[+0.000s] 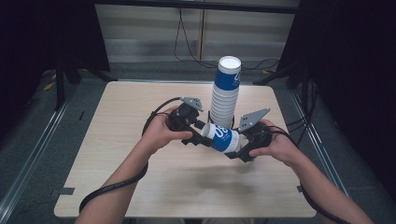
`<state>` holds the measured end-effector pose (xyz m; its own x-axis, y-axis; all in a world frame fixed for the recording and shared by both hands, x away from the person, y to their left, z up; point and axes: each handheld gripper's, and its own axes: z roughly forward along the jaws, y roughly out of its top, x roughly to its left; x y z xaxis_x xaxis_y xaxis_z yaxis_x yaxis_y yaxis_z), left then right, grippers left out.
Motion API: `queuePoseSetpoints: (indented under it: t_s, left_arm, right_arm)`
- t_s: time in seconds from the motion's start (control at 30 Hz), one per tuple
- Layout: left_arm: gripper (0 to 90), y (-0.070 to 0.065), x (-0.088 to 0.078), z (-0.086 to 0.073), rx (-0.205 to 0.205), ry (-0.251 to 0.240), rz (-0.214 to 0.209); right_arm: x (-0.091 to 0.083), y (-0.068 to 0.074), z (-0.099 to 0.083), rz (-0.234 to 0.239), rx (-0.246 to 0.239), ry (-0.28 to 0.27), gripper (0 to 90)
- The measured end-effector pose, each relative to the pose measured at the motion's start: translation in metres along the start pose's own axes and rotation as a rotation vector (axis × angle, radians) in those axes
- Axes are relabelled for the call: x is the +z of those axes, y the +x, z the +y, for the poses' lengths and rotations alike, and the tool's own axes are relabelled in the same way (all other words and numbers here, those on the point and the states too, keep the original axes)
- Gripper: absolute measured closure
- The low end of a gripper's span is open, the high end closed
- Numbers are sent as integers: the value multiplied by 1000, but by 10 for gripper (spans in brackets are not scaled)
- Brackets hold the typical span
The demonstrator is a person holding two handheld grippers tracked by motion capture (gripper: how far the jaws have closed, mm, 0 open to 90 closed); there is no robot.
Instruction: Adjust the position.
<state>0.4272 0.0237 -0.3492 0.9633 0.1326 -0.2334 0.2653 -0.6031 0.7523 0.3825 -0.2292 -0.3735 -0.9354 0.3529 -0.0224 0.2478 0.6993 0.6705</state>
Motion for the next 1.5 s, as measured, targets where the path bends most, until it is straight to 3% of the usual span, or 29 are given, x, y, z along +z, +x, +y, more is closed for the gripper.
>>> queuePoseSetpoints:
  t_s: [0.27,0.6,0.73,0.97,1.23,1.4,1.5]
  left_arm:
    - [287,1,3,-1,-6,-2,-13]
    - [293,1,5,-4,12,-2,-11]
    - [240,-2,8,-2,92,72,48]
    - [217,-13,13,8,178,213,119]
    - [212,-19,21,16,247,342,158]
    - [221,-21,26,20,259,397,157]
    - [227,-21,27,22,248,396,134]
  right_arm:
    - [3,1,-1,5,24,-39,125]
    - [5,0,1,1,4,1,177]
    - [5,-1,3,-5,-9,56,185]
    - [6,0,6,-13,-40,133,187]
    - [8,1,12,-10,-75,187,187]
    - [10,1,14,0,-86,208,186]
    - [11,1,14,2,-94,219,187]
